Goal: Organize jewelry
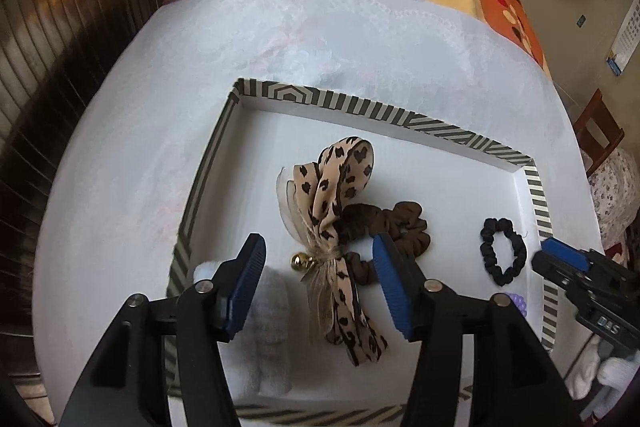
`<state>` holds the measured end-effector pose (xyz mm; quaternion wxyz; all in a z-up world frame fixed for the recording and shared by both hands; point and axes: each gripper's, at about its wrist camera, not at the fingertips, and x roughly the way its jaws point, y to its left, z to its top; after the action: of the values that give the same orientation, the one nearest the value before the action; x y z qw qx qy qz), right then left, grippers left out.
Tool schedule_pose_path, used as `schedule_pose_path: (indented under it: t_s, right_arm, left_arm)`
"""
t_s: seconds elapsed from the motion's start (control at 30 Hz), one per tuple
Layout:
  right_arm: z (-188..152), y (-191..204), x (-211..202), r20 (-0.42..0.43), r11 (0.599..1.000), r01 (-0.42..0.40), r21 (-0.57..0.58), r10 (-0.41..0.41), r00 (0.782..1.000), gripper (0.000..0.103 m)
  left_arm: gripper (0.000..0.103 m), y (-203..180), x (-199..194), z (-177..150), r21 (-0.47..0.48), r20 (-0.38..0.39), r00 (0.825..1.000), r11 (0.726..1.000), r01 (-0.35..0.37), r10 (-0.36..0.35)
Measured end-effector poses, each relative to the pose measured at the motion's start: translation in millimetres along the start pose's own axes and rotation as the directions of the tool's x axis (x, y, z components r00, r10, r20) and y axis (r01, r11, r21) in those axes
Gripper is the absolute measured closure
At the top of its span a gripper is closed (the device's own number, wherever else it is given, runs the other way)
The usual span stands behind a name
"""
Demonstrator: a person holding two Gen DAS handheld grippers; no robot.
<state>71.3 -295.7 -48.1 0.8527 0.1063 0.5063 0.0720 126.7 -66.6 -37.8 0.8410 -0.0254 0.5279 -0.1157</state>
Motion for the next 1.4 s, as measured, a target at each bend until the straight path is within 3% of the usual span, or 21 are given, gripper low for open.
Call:
schedule_pose_path:
  t_s: [0.13, 0.53, 1.4]
  right_arm:
    - [-10.2, 13.7, -23.5, 0.031, 1.000, -0.009, -0.014, 0.009, 0.999, 0.048]
    - [-49.3, 43.8, -93.0, 0.118, 0.999, 0.023, -0.036, -0.019, 0.993, 0.042]
    - [-99.5, 81.7, -147.9, 0.166, 0.995, 0.086, -0.058, -0.075, 0.983, 0.036]
  left_arm:
    - [0.057, -4.7, -16.2, -7.6, 0.014, 0.019, 1.000, 1.000, -0.002, 0.002]
    - [0.057, -14.1, -77.5, -41.0, 0.032, 0.096, 0.995, 0.999, -0.025, 0.022]
    - [0.057, -3.9, -144.0, -107.1, 0.050, 0.163, 0.986, 0.998, -0.040, 0.032]
